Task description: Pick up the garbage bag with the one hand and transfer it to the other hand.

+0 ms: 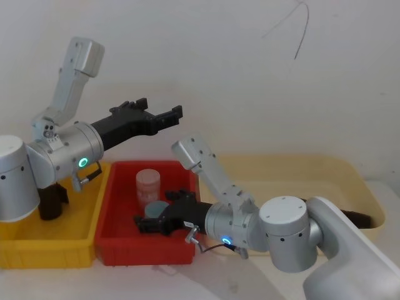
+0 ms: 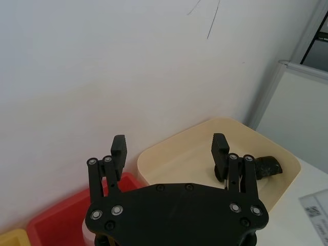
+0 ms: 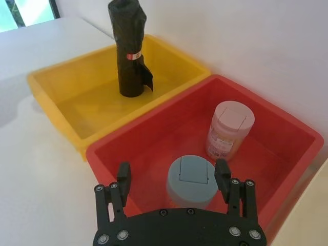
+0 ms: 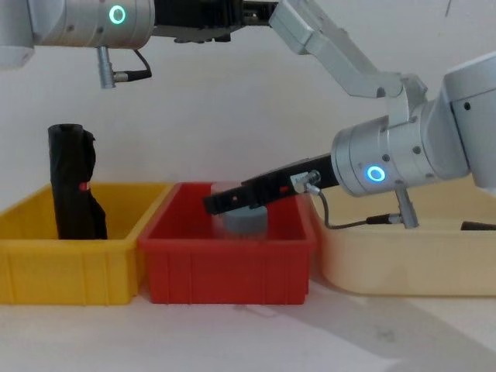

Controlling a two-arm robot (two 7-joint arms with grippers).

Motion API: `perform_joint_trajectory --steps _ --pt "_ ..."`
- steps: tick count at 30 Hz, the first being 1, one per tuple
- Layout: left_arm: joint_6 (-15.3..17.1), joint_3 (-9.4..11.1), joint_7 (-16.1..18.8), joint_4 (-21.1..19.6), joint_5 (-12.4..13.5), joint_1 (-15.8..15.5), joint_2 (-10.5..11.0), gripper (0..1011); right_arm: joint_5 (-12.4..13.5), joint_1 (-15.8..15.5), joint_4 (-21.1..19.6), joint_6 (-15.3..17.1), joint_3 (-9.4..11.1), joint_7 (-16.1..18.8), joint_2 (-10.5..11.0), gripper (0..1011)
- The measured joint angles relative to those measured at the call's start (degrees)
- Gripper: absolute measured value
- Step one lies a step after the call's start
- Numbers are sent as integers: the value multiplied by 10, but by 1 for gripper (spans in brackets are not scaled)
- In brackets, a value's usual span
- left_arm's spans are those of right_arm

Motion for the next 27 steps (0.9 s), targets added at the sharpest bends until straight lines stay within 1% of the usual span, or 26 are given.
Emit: perform_joint_trajectory --steps 14,27 --pt "0 0 0 0 0 0 0 1001 1 19 43 3 -3 -5 -6 1000" --pt "0 0 0 0 0 0 0 1001 -5 32 67 3 -4 -5 -8 1000"
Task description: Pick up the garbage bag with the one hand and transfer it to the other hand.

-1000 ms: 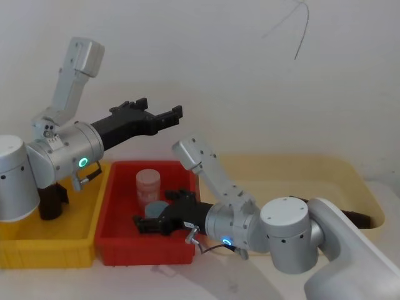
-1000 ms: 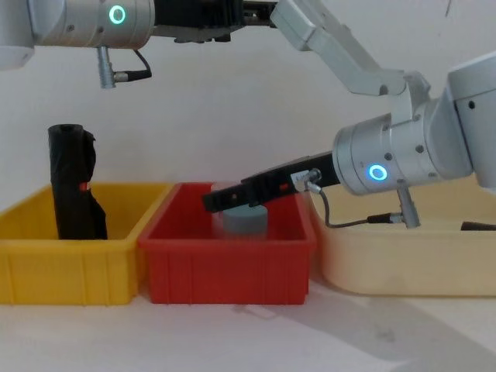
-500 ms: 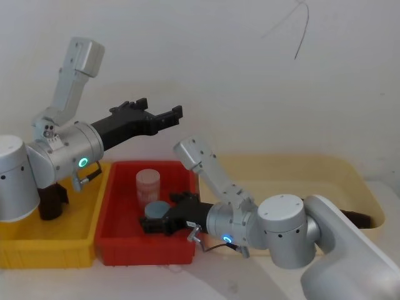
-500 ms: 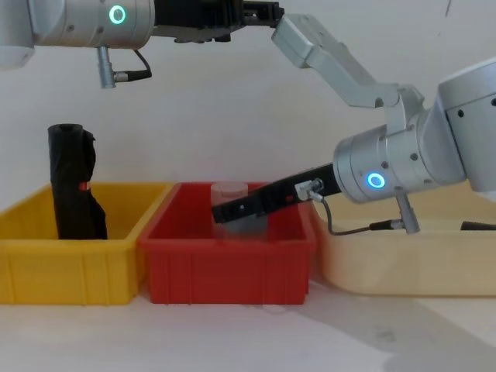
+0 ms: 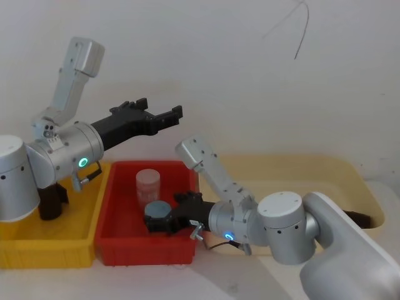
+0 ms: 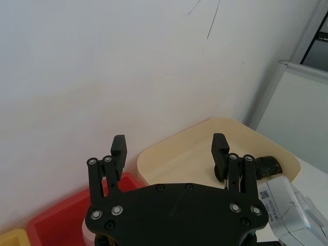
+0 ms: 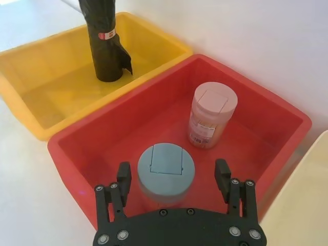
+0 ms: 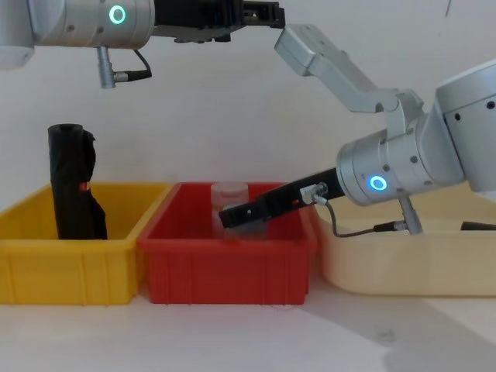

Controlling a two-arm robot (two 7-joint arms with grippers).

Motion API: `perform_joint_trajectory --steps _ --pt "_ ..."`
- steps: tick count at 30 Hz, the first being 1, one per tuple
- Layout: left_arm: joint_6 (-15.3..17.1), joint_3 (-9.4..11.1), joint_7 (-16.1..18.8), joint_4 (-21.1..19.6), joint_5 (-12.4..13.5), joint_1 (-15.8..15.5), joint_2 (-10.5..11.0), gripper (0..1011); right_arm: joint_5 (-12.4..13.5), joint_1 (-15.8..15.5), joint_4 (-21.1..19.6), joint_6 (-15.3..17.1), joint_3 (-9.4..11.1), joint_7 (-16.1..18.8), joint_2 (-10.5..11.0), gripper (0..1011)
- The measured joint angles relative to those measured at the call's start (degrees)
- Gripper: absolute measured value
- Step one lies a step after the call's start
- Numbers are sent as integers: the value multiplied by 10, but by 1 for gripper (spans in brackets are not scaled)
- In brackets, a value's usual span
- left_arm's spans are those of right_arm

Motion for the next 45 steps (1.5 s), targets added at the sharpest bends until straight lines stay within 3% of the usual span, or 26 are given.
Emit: perform_joint_trajectory --steps 16,19,30,45 --pt "0 0 0 0 0 0 0 1001 1 9 14 -5 -9 24 2 1000" --pt "0 0 0 0 0 0 0 1001 2 9 15 -6 -10 26 3 962" --pt "0 0 0 0 0 0 0 1001 4 8 20 -20 -11 16 -2 667" --pt "0 0 0 0 0 0 0 1001 1 -2 16 -48 12 -30 -17 647"
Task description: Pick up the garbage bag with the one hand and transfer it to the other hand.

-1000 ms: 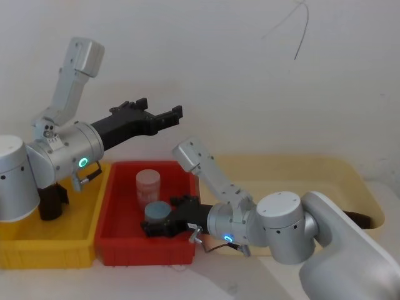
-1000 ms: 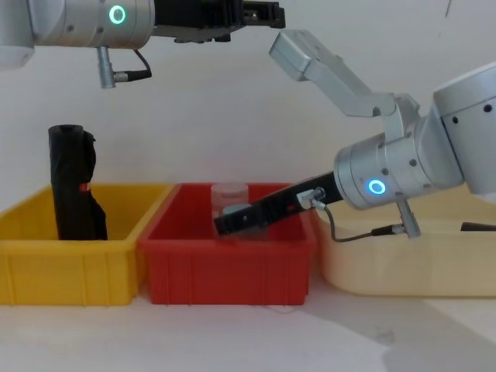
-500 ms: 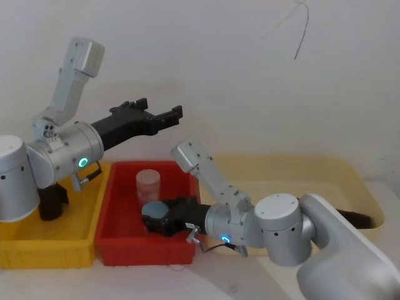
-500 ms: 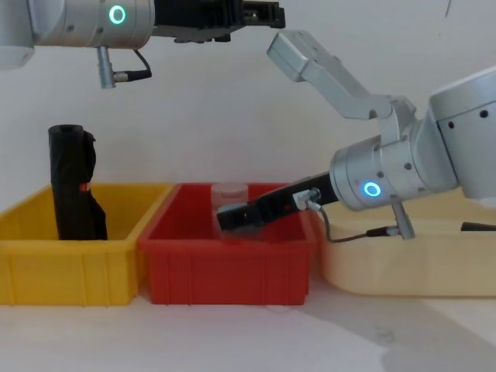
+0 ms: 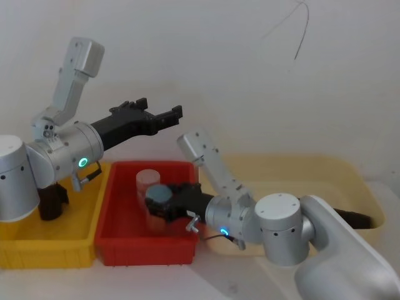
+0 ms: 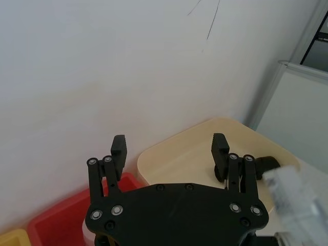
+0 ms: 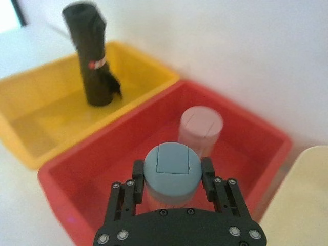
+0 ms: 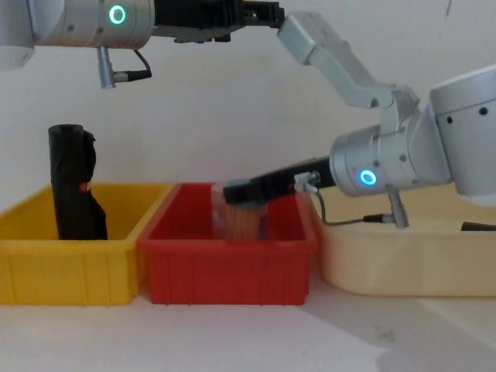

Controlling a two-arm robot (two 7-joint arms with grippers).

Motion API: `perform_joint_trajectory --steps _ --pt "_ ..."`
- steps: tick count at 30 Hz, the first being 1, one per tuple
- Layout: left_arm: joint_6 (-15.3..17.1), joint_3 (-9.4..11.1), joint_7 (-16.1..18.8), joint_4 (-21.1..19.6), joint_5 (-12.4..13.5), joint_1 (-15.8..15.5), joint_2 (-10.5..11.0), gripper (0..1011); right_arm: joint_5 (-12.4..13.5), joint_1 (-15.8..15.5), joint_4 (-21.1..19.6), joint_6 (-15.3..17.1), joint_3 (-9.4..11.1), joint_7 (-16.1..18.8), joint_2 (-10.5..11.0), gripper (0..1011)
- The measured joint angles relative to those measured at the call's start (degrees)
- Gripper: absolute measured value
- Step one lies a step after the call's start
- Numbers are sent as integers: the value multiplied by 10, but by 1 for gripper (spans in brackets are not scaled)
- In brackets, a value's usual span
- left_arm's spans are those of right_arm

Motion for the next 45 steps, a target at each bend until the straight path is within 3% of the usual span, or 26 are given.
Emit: perform_joint_trajectory --steps 14,20,29,39,45 --pt "0 0 0 0 0 0 0 1001 8 -24 -85 -15 70 -64 10 647" --pt "0 0 0 0 0 0 0 1001 17 -46 -144 -3 113 -84 31 646" --pt "0 0 0 0 0 0 0 1001 21 -78 -189 13 151 -100 54 647" --pt "0 0 0 0 0 0 0 1001 13 -115 -210 -1 172 -114 71 930" --pt "0 0 0 0 0 0 0 1001 1 -129 -215 -27 174 -123 73 1000"
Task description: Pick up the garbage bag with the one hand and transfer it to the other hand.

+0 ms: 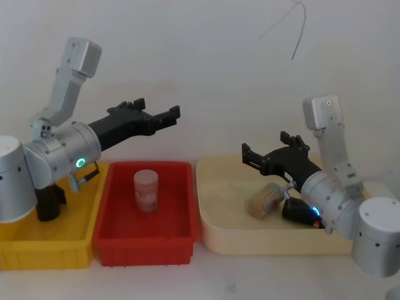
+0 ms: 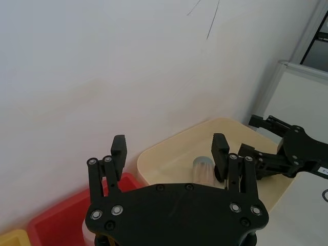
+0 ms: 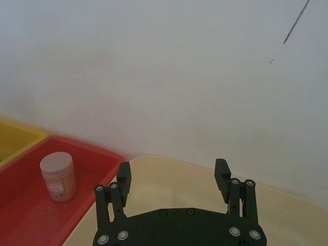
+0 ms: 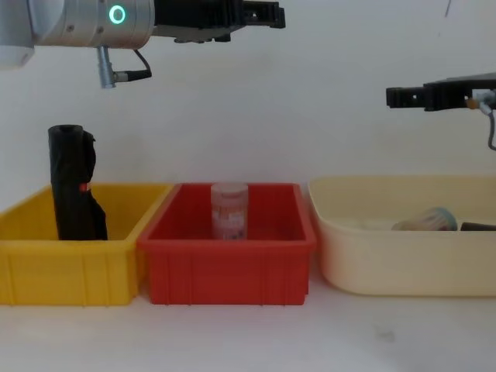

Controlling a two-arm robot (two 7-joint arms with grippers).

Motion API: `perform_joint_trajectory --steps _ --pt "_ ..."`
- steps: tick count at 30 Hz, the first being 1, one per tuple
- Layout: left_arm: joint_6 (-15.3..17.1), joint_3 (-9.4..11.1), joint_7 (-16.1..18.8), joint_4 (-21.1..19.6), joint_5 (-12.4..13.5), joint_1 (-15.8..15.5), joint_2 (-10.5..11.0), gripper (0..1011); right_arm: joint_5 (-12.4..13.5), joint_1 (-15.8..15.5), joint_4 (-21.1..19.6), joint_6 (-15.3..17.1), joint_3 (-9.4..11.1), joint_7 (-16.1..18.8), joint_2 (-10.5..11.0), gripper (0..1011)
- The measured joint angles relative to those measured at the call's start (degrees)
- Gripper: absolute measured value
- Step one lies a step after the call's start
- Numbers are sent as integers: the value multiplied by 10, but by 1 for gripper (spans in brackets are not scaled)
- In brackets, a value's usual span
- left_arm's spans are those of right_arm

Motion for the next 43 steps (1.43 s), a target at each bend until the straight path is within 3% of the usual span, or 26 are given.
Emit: perform_joint_trajectory --steps 11,27,43 --pt "0 0 0 0 0 0 0 1001 -14 -46 -36 -45 -10 2 2 1000" --pt "0 0 0 0 0 0 0 1001 -37 -148 -122 -96 -55 6 -9 1000" --pt "0 0 0 0 0 0 0 1001 -47 -184 -150 -114 -70 2 -15 1000"
